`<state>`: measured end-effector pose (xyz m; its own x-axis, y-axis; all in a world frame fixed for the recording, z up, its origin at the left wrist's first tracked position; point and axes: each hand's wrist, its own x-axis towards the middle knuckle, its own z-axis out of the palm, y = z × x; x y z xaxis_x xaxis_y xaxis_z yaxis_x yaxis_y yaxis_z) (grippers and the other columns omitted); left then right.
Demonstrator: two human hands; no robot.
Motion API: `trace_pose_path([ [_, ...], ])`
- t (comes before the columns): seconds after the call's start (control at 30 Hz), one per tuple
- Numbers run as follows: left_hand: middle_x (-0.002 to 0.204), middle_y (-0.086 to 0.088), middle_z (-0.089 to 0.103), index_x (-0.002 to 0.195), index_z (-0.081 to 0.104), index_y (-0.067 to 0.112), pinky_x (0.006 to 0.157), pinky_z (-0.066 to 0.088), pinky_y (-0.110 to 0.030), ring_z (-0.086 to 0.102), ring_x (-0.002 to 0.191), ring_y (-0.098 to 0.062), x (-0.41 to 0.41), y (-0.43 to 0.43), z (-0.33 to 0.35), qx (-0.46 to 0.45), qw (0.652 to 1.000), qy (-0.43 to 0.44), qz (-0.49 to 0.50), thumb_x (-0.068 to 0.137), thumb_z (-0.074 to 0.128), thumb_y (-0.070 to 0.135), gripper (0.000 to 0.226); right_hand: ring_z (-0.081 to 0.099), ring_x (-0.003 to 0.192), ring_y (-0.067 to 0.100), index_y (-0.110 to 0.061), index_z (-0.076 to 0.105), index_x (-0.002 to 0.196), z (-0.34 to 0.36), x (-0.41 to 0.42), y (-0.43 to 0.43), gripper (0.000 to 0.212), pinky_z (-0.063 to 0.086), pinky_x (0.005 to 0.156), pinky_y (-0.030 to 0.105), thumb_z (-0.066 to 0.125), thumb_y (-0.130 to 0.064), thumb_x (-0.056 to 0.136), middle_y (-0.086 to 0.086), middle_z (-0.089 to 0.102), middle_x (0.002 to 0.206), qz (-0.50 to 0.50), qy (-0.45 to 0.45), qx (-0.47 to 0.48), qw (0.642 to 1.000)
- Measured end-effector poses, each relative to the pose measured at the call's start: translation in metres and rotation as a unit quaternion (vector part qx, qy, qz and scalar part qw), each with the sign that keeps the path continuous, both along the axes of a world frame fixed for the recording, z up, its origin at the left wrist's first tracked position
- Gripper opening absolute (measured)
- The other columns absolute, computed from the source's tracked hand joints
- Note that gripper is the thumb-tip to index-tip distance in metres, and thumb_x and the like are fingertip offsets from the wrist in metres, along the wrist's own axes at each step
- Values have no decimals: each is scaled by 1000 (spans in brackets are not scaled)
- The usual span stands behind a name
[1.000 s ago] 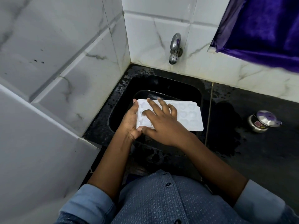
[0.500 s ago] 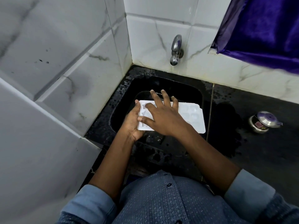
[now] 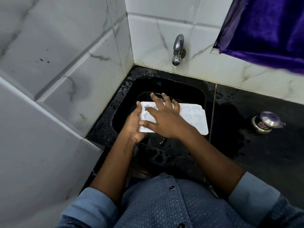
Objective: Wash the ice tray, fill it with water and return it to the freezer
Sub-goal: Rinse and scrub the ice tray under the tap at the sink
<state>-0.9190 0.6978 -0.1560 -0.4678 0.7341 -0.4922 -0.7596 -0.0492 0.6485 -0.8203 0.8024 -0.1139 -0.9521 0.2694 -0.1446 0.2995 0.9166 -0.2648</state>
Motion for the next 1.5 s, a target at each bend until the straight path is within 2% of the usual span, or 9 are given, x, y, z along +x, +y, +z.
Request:
trace_pose_path([
  [0.1, 137, -24, 67, 143, 59, 4, 86, 64, -45, 74, 115, -33, 0, -1, 1, 15, 1000, -10, -2, 107, 30, 67, 78, -19, 159, 31, -33, 26, 164, 0, 6, -5, 80, -5, 124, 61, 32, -78, 98, -2, -11, 176, 8, -9, 4, 1000],
  [0.2, 132, -23, 71, 137, 62, 5, 84, 66, -45, 76, 111, -33, -1, -2, 2, 7, 999, -30, 10, 107, 32, 67, 75, -17, 159, 32, -35, 21, 165, -5, 12, -8, 81, -3, 125, 61, 31, -78, 98, 0, -12, 176, 17, -13, 18, 1000],
  [0.37, 113, -20, 78, 126, 67, 7, 68, 66, -43, 80, 95, -32, 2, -2, 7, -5, 999, -40, 10, 107, 33, 66, 72, -17, 160, 33, -42, 36, 158, -8, 18, -10, 68, -2, 124, 62, 33, -76, 100, 1, -8, 176, 30, 7, 13, 999],
  [0.57, 122, -21, 76, 136, 63, 8, 77, 66, -43, 78, 105, -32, 5, -1, 5, -4, 1000, -24, 2, 107, 33, 67, 72, -16, 159, 34, -40, 51, 148, 1, 15, -13, 64, -6, 124, 63, 34, -76, 99, 2, -6, 176, 8, 4, 20, 1000],
  [0.87, 120, -17, 77, 132, 67, 13, 78, 66, -41, 78, 104, -30, 7, -2, 7, -21, 1000, -22, -4, 105, 35, 71, 72, -16, 159, 32, -34, 55, 146, 1, 13, -16, 76, -6, 123, 63, 29, -82, 93, 0, -4, 176, 20, 0, 16, 1000],
  [1.1, 110, -19, 79, 125, 67, 7, 70, 66, -39, 80, 95, -29, 8, 1, 8, 3, 1000, -26, 6, 109, 29, 63, 71, -12, 160, 32, -37, 59, 136, 1, 16, -8, 68, -2, 123, 62, 31, -81, 92, -1, -2, 176, 14, 36, 18, 999],
  [1.17, 109, -19, 79, 132, 65, 5, 71, 66, -40, 80, 94, -30, 8, 3, 7, 0, 1000, -22, 7, 109, 28, 63, 73, -12, 160, 32, -35, 55, 138, 3, 16, -1, 69, 0, 122, 61, 30, -81, 92, 0, -3, 176, -6, 49, 19, 999],
  [1.37, 116, -18, 78, 126, 69, 7, 82, 65, -44, 79, 100, -31, 4, 2, 3, -24, 1000, -4, 5, 107, 27, 68, 76, -13, 160, 33, -34, 49, 145, -3, 16, 19, 71, 1, 123, 62, 32, -81, 95, 4, -4, 176, -57, 19, 36, 998],
  [1.5, 119, -20, 77, 130, 67, 6, 79, 66, -46, 78, 101, -33, 3, 2, 2, -18, 1000, -10, 2, 106, 28, 68, 77, -15, 160, 33, -34, 46, 152, -6, 14, 17, 75, -2, 123, 62, 29, -82, 96, 4, -6, 176, -57, 4, 24, 998],
])
